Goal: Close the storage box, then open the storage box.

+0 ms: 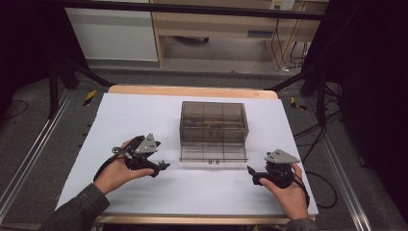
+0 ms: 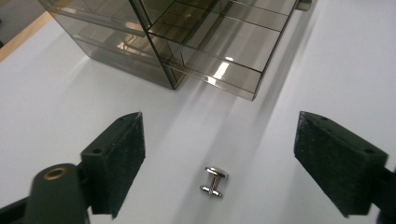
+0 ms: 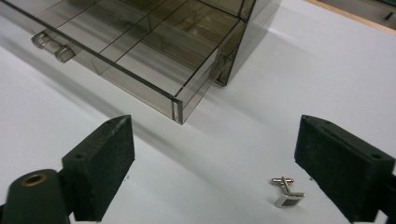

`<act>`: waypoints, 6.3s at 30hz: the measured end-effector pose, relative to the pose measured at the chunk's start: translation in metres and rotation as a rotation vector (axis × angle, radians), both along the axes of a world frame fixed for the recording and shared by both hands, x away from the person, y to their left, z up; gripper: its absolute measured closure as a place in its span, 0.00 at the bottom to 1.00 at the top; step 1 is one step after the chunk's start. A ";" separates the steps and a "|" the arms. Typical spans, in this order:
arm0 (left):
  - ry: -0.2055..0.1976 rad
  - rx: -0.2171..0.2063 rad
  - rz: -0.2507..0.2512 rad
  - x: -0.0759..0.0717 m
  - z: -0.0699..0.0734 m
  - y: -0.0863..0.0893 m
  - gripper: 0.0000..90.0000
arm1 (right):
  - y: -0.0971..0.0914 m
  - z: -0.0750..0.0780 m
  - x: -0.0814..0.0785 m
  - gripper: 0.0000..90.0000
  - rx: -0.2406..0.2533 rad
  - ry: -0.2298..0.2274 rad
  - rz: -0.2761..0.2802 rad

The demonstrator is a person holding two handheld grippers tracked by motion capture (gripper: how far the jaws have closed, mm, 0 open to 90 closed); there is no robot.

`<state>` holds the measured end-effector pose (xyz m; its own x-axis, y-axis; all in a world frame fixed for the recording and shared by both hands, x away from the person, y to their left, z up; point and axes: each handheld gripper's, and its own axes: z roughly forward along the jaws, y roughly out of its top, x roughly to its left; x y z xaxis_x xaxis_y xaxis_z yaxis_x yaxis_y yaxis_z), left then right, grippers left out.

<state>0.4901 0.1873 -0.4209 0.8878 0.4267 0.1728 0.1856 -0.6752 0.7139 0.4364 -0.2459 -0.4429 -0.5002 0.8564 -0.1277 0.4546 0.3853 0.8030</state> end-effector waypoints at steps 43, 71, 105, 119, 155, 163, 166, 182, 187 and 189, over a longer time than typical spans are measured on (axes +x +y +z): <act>0.077 0.338 -0.236 0.020 -0.007 0.000 0.29 | 0.000 -0.029 -0.014 0.12 0.030 -0.049 -0.269; 0.193 0.370 -0.215 0.042 -0.027 -0.016 0.72 | -0.002 -0.032 -0.013 0.13 0.038 -0.012 -0.253; 0.146 0.315 -0.191 0.033 -0.007 -0.013 0.83 | -0.001 -0.033 -0.012 0.14 0.014 -0.013 -0.250; 0.088 0.266 -0.174 0.026 0.016 -0.009 0.83 | -0.001 -0.034 -0.012 0.13 0.013 -0.010 -0.251; 0.010 0.200 -0.223 0.018 0.058 -0.052 0.83 | 0.000 -0.032 -0.013 0.13 0.026 -0.032 -0.265; 0.011 0.198 -0.242 0.022 0.061 -0.070 0.83 | -0.001 -0.032 -0.013 0.13 0.024 -0.037 -0.269; 0.014 0.200 -0.243 0.025 0.060 -0.077 0.83 | -0.002 -0.032 -0.013 0.13 0.030 -0.037 -0.269; 0.041 0.157 -0.246 0.036 0.046 -0.108 0.83 | -0.003 -0.032 -0.012 0.13 0.024 -0.041 -0.278; 0.042 0.131 -0.245 0.035 0.042 -0.119 0.83 | -0.003 -0.033 -0.012 0.13 0.022 -0.039 -0.278; 0.040 0.122 -0.240 0.036 0.040 -0.122 0.83 | -0.003 -0.033 -0.011 0.13 0.020 -0.037 -0.278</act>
